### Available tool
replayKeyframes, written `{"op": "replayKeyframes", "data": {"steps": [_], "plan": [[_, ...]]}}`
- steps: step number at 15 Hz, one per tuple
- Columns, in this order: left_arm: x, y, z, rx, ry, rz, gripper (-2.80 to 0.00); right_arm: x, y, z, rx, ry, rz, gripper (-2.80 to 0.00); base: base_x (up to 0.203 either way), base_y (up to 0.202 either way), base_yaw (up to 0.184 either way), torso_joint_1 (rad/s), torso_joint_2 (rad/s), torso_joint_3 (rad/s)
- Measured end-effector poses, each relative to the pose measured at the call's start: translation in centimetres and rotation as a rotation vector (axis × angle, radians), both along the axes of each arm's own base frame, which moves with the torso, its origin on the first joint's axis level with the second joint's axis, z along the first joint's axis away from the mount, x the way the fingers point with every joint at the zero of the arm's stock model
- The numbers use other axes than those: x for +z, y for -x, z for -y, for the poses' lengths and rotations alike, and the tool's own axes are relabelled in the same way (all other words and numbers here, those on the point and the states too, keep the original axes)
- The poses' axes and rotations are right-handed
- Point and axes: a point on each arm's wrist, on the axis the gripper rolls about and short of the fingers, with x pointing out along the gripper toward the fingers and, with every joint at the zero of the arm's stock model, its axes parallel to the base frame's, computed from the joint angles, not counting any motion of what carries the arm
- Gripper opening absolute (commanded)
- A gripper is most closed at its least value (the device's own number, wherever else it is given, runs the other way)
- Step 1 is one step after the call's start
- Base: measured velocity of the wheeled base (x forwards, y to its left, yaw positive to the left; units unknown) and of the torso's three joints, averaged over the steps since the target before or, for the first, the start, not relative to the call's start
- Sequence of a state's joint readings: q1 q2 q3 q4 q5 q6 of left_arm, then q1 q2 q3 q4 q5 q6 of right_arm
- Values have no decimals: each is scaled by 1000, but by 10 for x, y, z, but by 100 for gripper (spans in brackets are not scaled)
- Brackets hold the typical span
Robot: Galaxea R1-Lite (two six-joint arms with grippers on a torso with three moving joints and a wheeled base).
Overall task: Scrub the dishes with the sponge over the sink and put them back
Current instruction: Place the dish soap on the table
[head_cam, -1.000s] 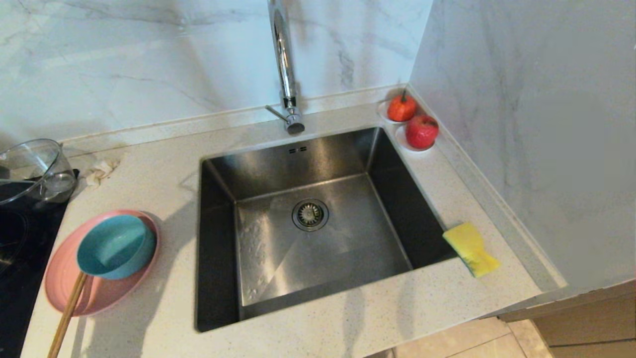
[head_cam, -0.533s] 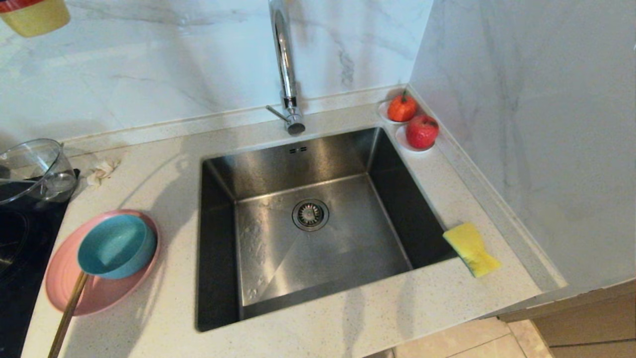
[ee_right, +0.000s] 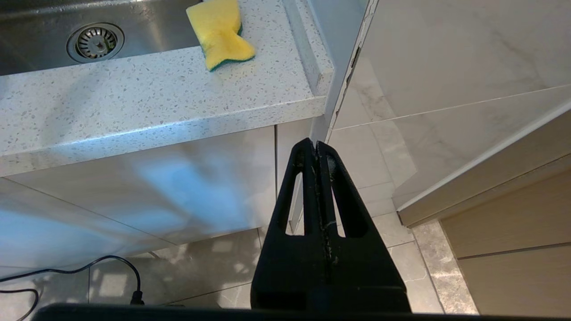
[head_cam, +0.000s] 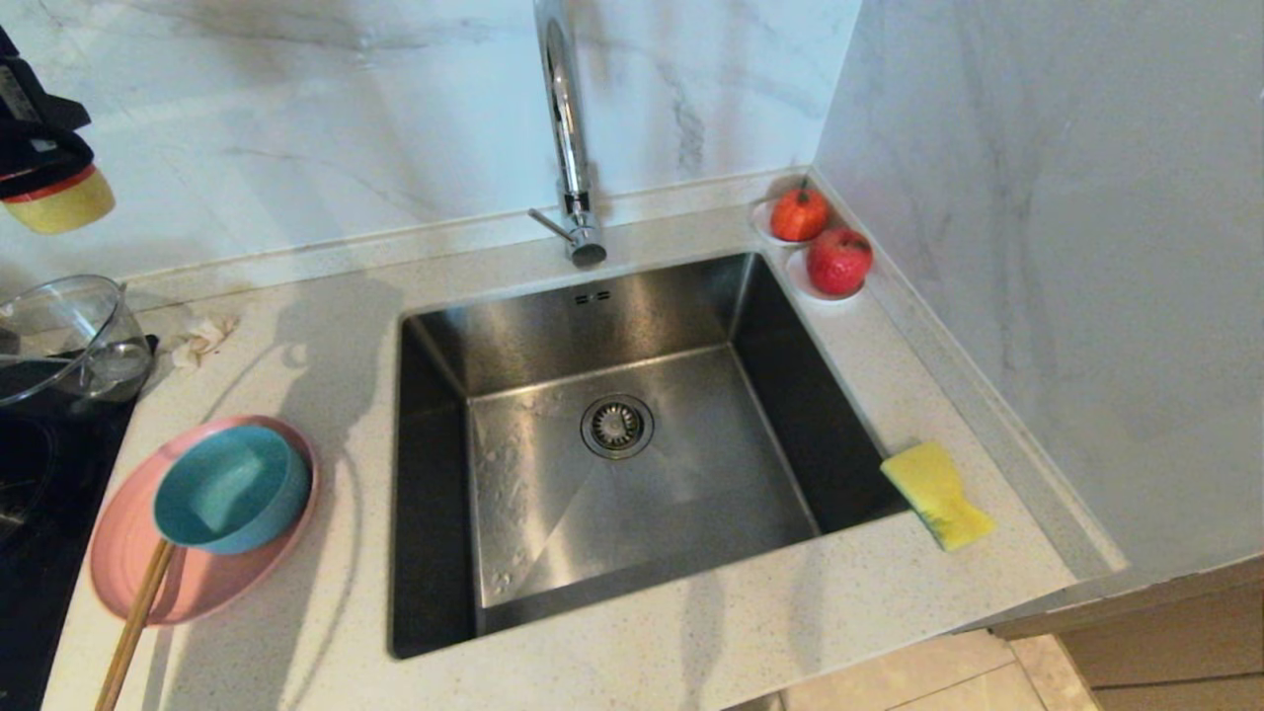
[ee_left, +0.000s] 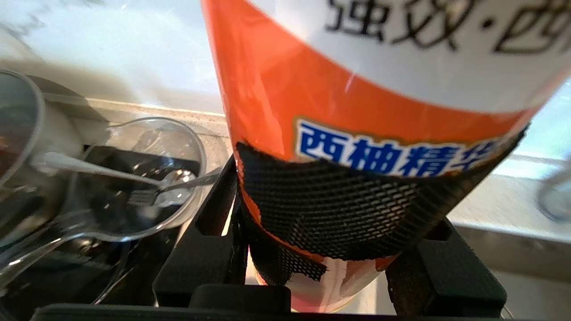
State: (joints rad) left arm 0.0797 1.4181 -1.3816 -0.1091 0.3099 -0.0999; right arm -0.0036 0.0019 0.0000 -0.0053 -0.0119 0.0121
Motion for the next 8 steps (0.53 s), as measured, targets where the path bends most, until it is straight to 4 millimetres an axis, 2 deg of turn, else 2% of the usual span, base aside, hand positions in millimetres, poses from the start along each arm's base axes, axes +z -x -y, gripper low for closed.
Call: {"op": "replayKeyframes", "data": {"steps": [8], "plan": [[-69, -89, -18, 116, 7, 28, -280, 0, 0, 0, -1, 0, 0, -280, 0, 0, 0, 0, 0, 0]]}}
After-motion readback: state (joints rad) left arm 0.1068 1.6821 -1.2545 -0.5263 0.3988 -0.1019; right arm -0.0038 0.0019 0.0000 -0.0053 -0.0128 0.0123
